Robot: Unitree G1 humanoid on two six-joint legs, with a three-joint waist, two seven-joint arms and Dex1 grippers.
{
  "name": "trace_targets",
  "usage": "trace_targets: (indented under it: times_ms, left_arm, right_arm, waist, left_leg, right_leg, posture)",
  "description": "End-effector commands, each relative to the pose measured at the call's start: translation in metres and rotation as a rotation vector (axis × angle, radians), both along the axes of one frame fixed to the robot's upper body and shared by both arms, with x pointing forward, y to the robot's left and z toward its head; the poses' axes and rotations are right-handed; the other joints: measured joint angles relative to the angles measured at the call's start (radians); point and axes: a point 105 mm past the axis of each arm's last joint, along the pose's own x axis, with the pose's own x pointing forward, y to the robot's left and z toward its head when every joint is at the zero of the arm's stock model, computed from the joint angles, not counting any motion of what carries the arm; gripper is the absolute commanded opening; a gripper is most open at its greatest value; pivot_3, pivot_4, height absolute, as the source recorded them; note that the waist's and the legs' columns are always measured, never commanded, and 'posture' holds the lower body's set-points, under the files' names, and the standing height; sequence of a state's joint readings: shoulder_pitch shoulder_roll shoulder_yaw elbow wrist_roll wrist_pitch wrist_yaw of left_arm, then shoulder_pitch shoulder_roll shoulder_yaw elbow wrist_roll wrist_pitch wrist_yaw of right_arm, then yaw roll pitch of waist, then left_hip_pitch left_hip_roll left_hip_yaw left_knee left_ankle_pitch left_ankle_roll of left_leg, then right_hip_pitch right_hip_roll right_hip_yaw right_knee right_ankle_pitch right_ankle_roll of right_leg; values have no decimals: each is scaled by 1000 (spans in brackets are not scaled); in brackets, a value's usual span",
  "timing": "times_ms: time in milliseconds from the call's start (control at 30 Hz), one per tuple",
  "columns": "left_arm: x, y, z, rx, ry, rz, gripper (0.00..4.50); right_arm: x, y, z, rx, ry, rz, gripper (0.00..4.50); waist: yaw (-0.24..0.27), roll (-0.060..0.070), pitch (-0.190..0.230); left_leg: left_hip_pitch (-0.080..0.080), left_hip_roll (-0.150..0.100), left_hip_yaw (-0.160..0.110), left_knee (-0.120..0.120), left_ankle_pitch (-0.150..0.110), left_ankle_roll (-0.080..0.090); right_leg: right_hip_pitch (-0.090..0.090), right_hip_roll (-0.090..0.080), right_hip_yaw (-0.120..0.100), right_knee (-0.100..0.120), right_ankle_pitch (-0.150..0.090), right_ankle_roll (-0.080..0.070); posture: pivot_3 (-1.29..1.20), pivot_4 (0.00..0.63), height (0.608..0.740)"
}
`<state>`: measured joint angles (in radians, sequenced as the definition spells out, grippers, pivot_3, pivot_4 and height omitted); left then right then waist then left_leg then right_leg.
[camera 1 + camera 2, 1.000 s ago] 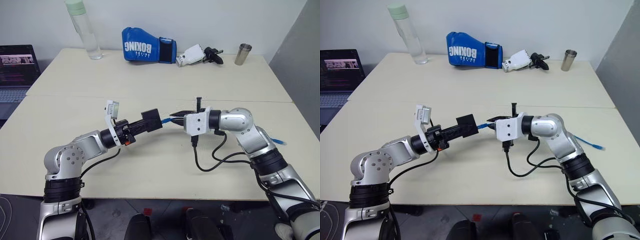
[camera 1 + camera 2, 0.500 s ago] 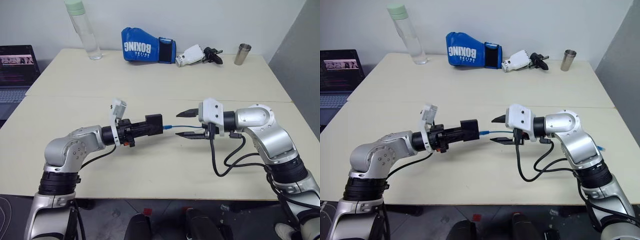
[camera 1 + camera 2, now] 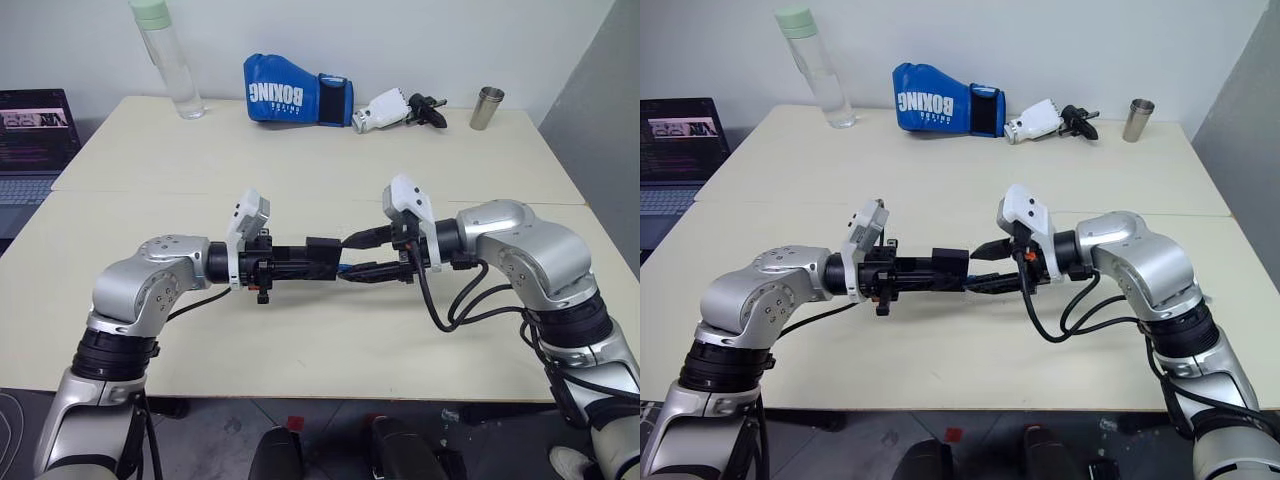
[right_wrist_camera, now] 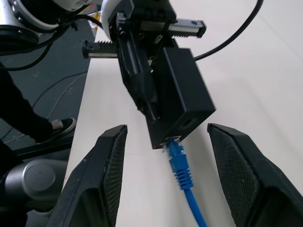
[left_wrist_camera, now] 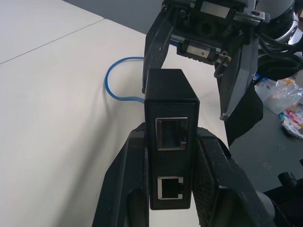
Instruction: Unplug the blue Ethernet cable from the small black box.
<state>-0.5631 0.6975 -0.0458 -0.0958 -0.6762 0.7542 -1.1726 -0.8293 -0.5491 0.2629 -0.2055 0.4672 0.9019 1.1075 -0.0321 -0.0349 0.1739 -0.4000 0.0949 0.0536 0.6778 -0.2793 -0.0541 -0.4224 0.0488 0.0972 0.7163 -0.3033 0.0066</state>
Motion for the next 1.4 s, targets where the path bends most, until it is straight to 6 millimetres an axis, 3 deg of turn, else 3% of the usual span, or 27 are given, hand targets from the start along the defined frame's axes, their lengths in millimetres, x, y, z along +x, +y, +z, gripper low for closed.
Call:
trace_targets:
  times_ms: [33,333,967,1067,1400]
  left_arm:
    - [-6,-5,16,5,-82,-43,785]
    - [-10,-5,15,22,-91,-61,785]
    - [-11,-3,12,38,-103,-74,785]
    - [-12,-3,11,41,-102,-79,785]
    - [-15,-2,6,56,-105,-93,784]
  right_arm:
    - [-3,2,8,-7,-7,47,2859]
    - [4,6,-2,-39,36,73,2859]
    - [9,7,-3,-63,74,106,2859]
    - [9,8,-4,-69,77,111,2396]
    - [9,8,-6,-92,86,126,150]
  waist:
    - [0,0,0]
    - [0,0,0]
    - [0,0,0]
    - [0,0,0]
    - [0,0,0]
  left_leg:
    - [0,0,0,0,0,0]
    - [0,0,0,0,0,0]
    - [0,0,0,0,0,0]
    - [0,0,0,0,0,0]
    - [0,0,0,0,0,0]
  right_leg:
    - [0,0,0,0,0,0]
    - [0,0,0,0,0,0]
    - [0,0,0,0,0,0]
    - [0,0,0,0,0,0]
    - [-1,0,0,0,0,0]
  posture:
    - [0,150,740]
    - [0,150,740]
    - [0,150,740]
    - [0,150,740]
    - [0,150,740]
